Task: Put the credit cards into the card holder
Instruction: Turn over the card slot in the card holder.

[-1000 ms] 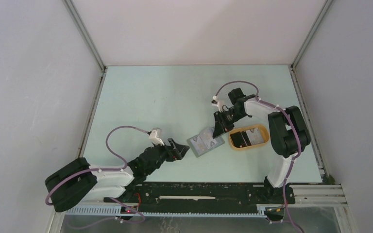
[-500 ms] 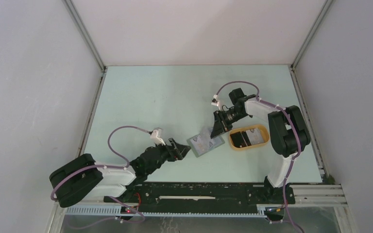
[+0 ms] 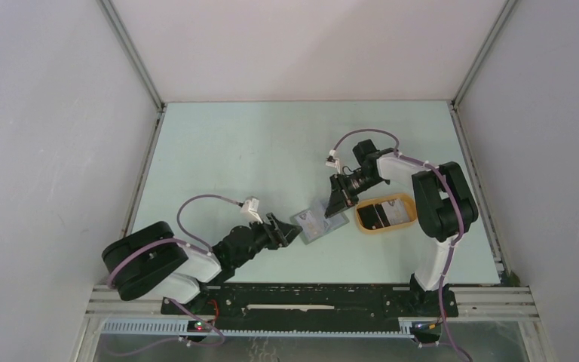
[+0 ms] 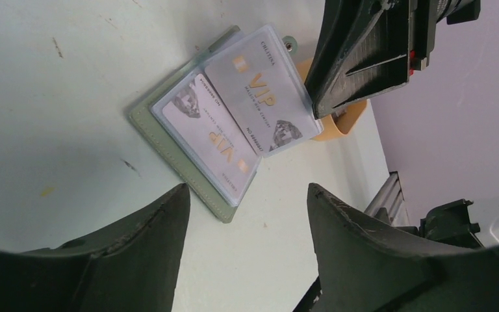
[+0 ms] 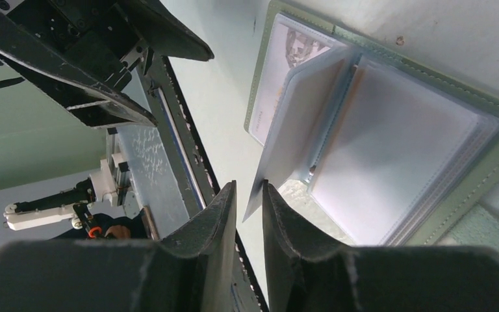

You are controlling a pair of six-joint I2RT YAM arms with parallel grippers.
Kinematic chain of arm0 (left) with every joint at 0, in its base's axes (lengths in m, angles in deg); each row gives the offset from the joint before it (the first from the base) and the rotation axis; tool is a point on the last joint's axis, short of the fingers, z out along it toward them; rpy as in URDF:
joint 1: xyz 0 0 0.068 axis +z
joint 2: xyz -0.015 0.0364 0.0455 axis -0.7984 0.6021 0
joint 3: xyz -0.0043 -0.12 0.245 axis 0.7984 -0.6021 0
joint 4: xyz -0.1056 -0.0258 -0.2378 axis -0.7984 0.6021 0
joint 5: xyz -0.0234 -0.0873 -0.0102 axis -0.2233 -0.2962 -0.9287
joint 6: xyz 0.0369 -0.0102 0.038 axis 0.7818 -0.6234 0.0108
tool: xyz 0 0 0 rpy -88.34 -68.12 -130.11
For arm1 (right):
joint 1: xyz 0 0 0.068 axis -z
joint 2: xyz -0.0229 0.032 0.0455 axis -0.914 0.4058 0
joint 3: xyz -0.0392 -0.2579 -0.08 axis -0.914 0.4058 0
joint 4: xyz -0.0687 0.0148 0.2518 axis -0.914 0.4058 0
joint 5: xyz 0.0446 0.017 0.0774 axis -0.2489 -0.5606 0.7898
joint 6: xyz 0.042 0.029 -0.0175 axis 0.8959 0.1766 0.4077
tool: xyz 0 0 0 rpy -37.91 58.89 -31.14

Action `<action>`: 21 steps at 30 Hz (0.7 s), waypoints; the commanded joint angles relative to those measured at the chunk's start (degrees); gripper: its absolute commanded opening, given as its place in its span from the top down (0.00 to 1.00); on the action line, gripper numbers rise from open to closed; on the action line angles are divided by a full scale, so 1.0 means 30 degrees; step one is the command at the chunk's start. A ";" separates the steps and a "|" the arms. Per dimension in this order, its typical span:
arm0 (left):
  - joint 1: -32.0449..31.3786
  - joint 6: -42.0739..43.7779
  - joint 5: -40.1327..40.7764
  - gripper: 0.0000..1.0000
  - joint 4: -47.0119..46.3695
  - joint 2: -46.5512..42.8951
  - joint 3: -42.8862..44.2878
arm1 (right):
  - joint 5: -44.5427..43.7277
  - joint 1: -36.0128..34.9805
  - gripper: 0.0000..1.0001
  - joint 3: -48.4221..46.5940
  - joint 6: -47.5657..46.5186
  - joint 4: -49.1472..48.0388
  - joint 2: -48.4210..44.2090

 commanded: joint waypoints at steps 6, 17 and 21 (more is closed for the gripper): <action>0.0313 -0.1149 -0.0754 0.33 -0.3243 0.2230 0.1110 | 0.1054 -0.0538 0.71 -0.0627 -0.0155 0.0663 0.0343; 0.0667 -0.1509 -0.1437 0.35 -0.3663 0.3871 0.2044 | 0.0936 -0.0676 0.78 -0.0659 0.0120 0.0606 0.0583; 0.0796 -0.1580 -0.1589 0.36 -0.3887 0.4217 0.2111 | 0.1011 -0.0661 0.71 -0.0658 0.0121 0.0596 0.0541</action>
